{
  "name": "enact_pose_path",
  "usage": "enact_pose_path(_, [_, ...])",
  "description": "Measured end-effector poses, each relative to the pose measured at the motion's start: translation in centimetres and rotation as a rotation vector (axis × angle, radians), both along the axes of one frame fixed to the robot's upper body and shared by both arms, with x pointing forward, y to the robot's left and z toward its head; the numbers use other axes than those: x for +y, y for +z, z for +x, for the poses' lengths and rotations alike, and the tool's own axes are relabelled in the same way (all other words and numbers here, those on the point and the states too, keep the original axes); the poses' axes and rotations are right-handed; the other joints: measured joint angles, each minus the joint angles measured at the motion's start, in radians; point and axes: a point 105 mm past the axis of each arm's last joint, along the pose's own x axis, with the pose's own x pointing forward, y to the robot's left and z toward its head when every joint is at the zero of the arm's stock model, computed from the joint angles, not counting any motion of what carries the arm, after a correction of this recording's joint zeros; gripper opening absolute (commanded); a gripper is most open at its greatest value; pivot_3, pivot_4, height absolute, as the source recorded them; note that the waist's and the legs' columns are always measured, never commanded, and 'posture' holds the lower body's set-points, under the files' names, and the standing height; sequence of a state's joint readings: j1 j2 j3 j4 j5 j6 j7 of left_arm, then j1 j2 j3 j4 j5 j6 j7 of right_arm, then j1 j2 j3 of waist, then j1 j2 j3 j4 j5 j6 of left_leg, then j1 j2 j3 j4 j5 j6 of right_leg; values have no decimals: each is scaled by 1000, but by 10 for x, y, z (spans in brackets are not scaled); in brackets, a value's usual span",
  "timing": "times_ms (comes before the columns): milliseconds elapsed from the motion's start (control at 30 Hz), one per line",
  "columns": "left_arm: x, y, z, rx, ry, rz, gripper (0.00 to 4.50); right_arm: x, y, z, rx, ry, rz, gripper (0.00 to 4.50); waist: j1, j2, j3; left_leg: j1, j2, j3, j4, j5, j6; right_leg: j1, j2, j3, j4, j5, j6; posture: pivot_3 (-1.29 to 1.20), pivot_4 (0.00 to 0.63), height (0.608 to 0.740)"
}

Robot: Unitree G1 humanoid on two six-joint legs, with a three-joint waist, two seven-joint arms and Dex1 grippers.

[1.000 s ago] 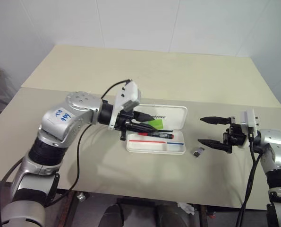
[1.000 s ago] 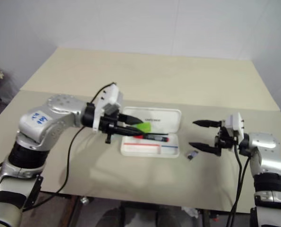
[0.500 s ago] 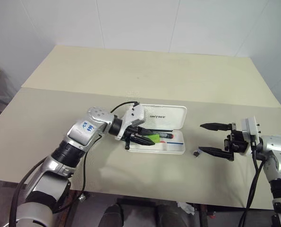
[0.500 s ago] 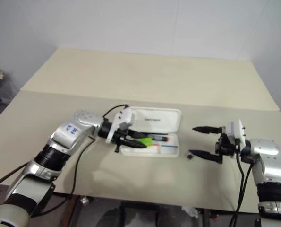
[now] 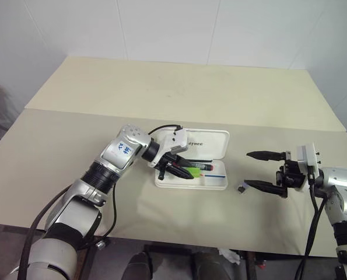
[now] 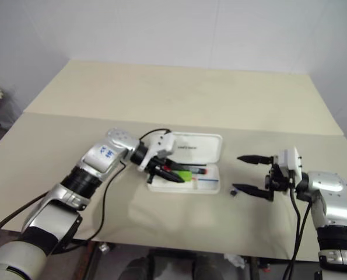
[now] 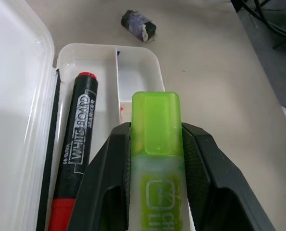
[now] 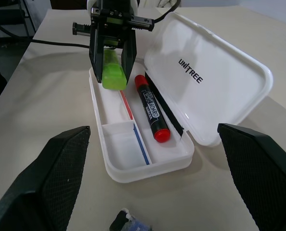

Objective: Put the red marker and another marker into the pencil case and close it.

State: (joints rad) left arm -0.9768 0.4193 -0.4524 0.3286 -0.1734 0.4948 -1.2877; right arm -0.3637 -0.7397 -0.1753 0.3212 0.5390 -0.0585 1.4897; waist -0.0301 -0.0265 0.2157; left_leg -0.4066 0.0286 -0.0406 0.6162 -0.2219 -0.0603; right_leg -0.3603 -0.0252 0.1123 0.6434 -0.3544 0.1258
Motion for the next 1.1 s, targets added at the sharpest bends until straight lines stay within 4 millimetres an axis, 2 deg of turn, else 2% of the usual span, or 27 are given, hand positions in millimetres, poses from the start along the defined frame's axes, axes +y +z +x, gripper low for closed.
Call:
enact_pose_path(233, [-3,-7,6,12,24,33,1085,0,-5,-2,26,-12,3,4500,1,0,0,0,0,0,1,0,0,0,0,0,0,0,0,0,150,740])
enact_pose_path(367, [-12,-5,7,7,10,31,1085,1,-3,-2,17,-12,2,4500,0,0,0,0,0,0,1,0,0,0,0,0,1,0,0,0,150,740])
enact_pose_path(600, [-16,-9,10,20,18,44,1085,3,-2,-2,9,-7,-1,4500,0,0,0,0,0,0,1,0,0,0,0,0,1,0,0,0,150,740])
enact_pose_path(933, [-19,-6,7,37,23,46,4468,2,-2,-2,12,-16,1,4500,0,0,0,0,0,0,1,0,0,0,0,0,1,0,0,0,150,740])
enact_pose_path(1100, [-21,1,1,18,13,43,4468,3,-2,-1,10,-14,-4,4500,-1,0,0,0,0,0,1,0,0,0,0,0,1,0,0,0,150,740])
